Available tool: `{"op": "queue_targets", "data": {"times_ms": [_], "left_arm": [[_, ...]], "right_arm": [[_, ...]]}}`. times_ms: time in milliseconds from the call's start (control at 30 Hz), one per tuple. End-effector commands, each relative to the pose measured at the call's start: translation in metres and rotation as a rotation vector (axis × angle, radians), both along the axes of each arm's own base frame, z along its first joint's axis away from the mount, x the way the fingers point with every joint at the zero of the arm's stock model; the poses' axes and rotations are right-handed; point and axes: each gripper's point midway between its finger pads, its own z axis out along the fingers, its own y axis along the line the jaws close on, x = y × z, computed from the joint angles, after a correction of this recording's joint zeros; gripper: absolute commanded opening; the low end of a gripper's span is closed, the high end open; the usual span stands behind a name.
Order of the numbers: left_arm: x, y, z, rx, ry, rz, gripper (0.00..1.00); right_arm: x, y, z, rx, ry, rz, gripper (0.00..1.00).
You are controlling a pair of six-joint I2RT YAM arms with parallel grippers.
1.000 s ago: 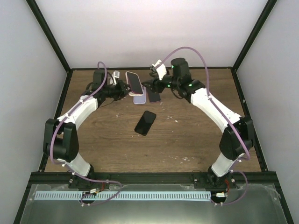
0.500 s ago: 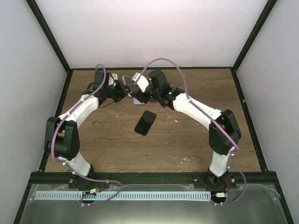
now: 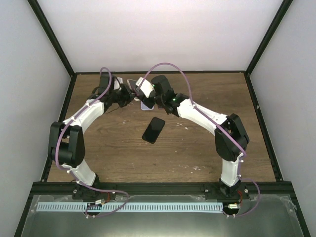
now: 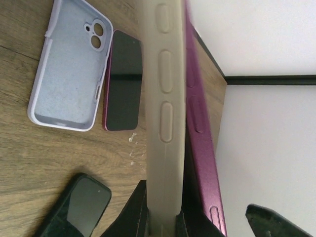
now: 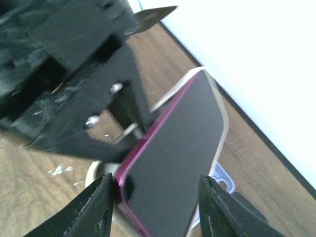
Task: Take the phone out of the phone case
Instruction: Remove the phone case from the phone.
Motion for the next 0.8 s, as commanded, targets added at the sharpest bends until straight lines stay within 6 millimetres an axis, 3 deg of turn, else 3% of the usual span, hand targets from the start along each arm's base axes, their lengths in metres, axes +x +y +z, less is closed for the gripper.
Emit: {"op": "queue_targets", "data": {"times_ms": [0, 133, 267, 567, 767], "left_arm": [[0.002, -0.012, 0.034, -0.059, -0.086, -0.056, 0.00], [0.001, -0.013, 0.033, -0.057, -0.085, -0.062, 0.00], [-0.001, -0.015, 0.036, -0.069, -0.100, -0.079, 0.00], [-0.006, -0.026, 0.050, -0.129, -0.152, -0.153, 0.00], [-0.007, -0.026, 0.051, -0.134, -0.159, -0.159, 0.00]], "right_arm": [[0.040, -0.024, 0.031, 0.019, -0.168, -0.202, 0.43], [0.045, -0.027, 0.037, 0.029, -0.227, -0.224, 0.41], [0.047, -0.025, 0.026, 0.000, -0.240, -0.205, 0.41], [0.065, -0.031, 0.015, -0.101, -0.443, -0.238, 0.41], [0.069, -0.033, 0.011, -0.104, -0.444, -0.252, 0.28]]}}
